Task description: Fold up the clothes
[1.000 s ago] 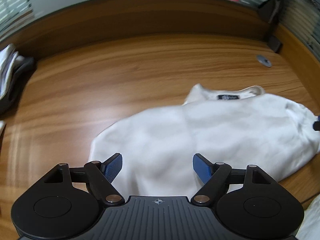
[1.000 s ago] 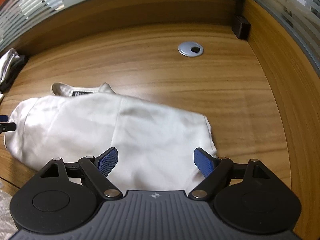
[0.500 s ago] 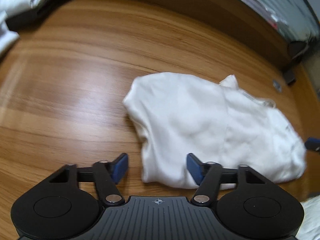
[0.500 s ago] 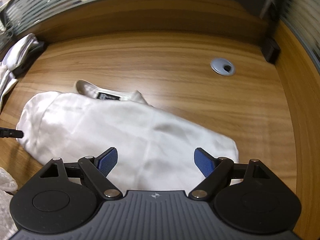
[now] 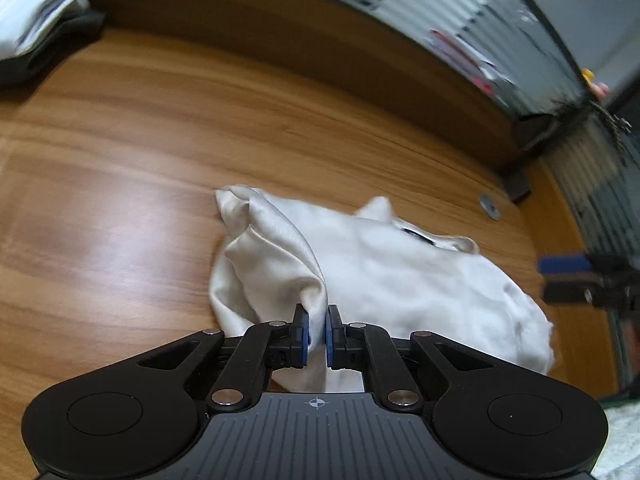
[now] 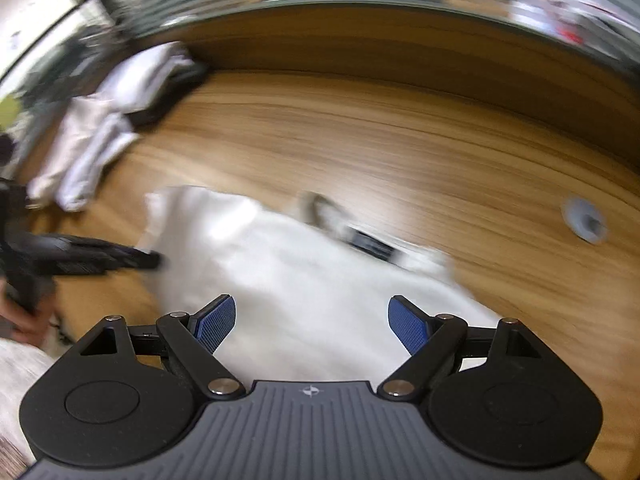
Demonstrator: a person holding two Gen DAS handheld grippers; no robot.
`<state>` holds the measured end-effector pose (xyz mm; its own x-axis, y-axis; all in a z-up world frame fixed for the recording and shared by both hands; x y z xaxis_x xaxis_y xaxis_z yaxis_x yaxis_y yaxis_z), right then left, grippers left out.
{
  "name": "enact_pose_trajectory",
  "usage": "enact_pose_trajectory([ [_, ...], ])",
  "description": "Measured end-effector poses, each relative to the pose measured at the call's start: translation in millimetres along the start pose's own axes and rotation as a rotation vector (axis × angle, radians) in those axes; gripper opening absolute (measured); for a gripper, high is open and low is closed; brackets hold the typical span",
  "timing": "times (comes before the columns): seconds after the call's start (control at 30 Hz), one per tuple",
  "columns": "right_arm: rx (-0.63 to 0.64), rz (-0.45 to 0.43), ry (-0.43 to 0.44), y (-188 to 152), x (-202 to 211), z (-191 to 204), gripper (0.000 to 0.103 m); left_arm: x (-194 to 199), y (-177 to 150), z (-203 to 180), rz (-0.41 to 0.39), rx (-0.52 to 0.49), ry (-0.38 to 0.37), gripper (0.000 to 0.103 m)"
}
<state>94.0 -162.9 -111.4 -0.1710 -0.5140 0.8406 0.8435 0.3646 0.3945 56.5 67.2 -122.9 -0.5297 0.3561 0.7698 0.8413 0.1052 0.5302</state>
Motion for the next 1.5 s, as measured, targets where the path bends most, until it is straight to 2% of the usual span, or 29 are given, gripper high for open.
enact_pose_trajectory([
  [0.13, 0.049, 0.066, 0.101, 26.5, -30.2, 49.2, 0.088, -5.7, -11.1, -7.1, 0.017, -0.042, 0.032, 0.013],
  [0.2, 0.076, 0.095, 0.125, 38.0, -45.9, 71.2, 0.088, -0.7, -16.4, -0.4, 0.011, -0.04, 0.059, 0.028],
  [0.27, 0.097, 0.129, 0.14, 45.1, -62.6, 89.2, 0.087, 6.3, -22.0, 9.4, 0.0, -0.031, 0.083, 0.033],
  [0.33, 0.103, 0.167, 0.161, 49.6, -78.0, 105.9, 0.084, 11.6, -28.6, 21.5, -0.002, -0.003, 0.106, 0.035],
  [0.47, 0.152, 0.244, 0.178, 47.6, -109.3, 135.4, 0.084, 19.9, -44.1, 47.3, -0.011, 0.115, 0.132, 0.058],
  [0.53, 0.177, 0.273, 0.176, 45.5, -124.1, 147.4, 0.084, 18.1, -48.7, 55.2, -0.014, 0.173, 0.124, 0.06],
  [0.63, 0.173, 0.302, 0.164, 43.4, -137.8, 153.0, 0.084, 11.1, -51.7, 62.1, -0.006, 0.234, 0.096, 0.057],
  [0.7, 0.161, 0.314, 0.159, 44.6, -143.0, 153.9, 0.084, 4.9, -51.2, 63.8, 0.011, 0.253, 0.08, 0.035],
  [0.77, 0.129, 0.323, 0.154, 46.1, -146.3, 152.4, 0.084, 1.5, -49.9, 64.2, 0.014, 0.26, 0.06, 0.023],
  [0.83, 0.086, 0.342, 0.146, 47.7, -150.4, 148.5, 0.084, -0.5, -48.1, 63.4, 0.01, 0.26, 0.038, 0.015],
  [0.97, -0.009, 0.398, 0.152, 46.9, -160.3, 143.7, 0.084, 0.6, -39.9, 50.7, -0.043, 0.227, -0.044, 0.011],
  [1.07, -0.031, 0.425, 0.126, 46.8, -167.9, 140.9, 0.084, 0.7, -31.9, 33.7, -0.08, 0.149, -0.104, 0.011],
  [1.17, 0.017, 0.44, 0.067, 46.7, -175.9, 141.0, 0.083, -4.3, -26.9, 17.9, -0.086, 0.081, -0.137, 0.011],
  [1.37, 0.128, 0.493, -0.03, 39.2, -195.3, 145.5, 0.071, -12.6, -21.5, -6.7, -0.08, -0.017, -0.202, 0.011],
  [1.47, 0.157, 0.488, -0.082, 32.4, -198.7, 139.6, 0.04, -16.4, -19.7, -17.8, -0.071, -0.065, -0.214, 0.011],
  [1.5, 0.164, 0.48, -0.095, 31.0, -198.2, 136.0, 0.025, -18.2, -19.4, -20.7, -0.063, -0.077, -0.211, 0.012],
])
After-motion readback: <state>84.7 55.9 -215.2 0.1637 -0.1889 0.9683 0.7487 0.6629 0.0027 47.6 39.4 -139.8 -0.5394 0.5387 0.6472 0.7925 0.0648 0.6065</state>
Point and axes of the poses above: each gripper's, at about its wrist camera, not at the fingertips, and x roughly against the way its jaws point, z to its left, y to its top, the point moved 7 cm from there along -x, roughly the way its jaws point, and after that the axes turned 9 degrees about -x, right-handed, at the moved point
